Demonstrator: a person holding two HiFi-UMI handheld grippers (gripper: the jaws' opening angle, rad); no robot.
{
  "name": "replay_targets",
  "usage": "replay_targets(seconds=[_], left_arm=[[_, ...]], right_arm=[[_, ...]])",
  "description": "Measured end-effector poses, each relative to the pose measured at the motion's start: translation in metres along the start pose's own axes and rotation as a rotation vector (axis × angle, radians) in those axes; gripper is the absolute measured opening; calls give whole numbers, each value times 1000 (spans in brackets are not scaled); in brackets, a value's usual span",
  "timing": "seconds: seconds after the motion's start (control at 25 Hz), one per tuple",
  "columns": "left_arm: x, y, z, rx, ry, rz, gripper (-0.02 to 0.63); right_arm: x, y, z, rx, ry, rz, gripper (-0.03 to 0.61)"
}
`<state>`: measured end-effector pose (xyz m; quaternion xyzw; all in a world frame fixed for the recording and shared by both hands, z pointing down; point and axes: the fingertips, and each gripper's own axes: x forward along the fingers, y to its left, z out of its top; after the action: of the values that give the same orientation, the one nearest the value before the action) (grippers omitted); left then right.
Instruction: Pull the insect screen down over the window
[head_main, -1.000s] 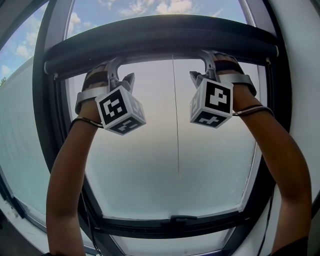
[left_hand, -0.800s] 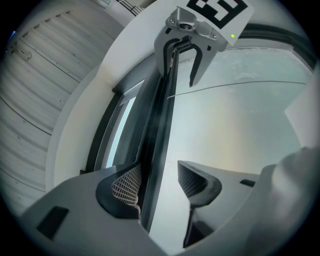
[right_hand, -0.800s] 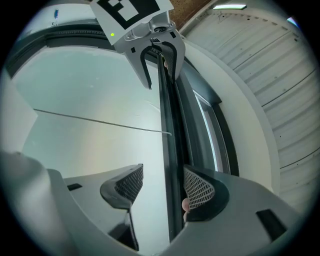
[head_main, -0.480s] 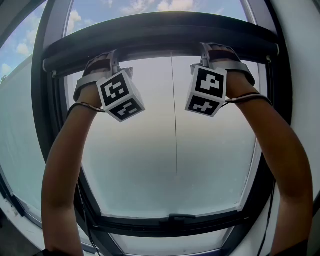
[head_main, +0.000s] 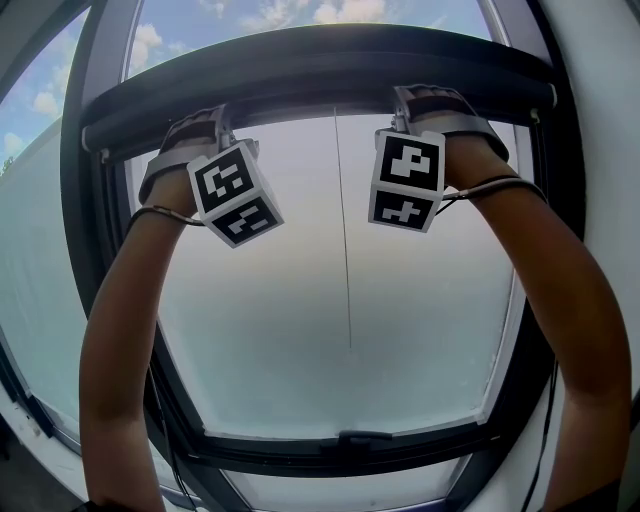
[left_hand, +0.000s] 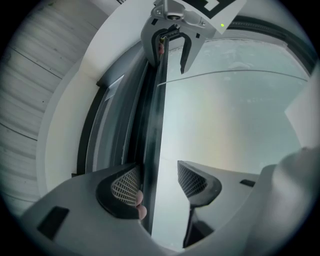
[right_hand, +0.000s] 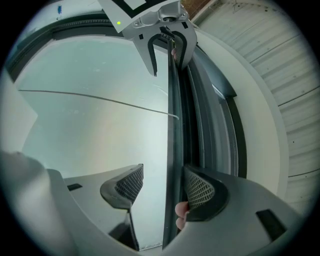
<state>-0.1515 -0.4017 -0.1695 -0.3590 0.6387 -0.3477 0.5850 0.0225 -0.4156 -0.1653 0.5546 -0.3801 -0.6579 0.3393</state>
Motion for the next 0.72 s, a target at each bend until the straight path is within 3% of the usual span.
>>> replay_targets(seconds=[0.16,0.36,0.72], left_arm=[[-3,-3,0,-6,2,-79,212],[-6,-8,-2,56,13,-113,217],[-19,-23,-4,42,-1,-186,218]], right_arm=[[-1,2,0,1,3,52,233],[-7,4,1,-1,-6,123,233],[-17,19,5,-11,4,185,233]])
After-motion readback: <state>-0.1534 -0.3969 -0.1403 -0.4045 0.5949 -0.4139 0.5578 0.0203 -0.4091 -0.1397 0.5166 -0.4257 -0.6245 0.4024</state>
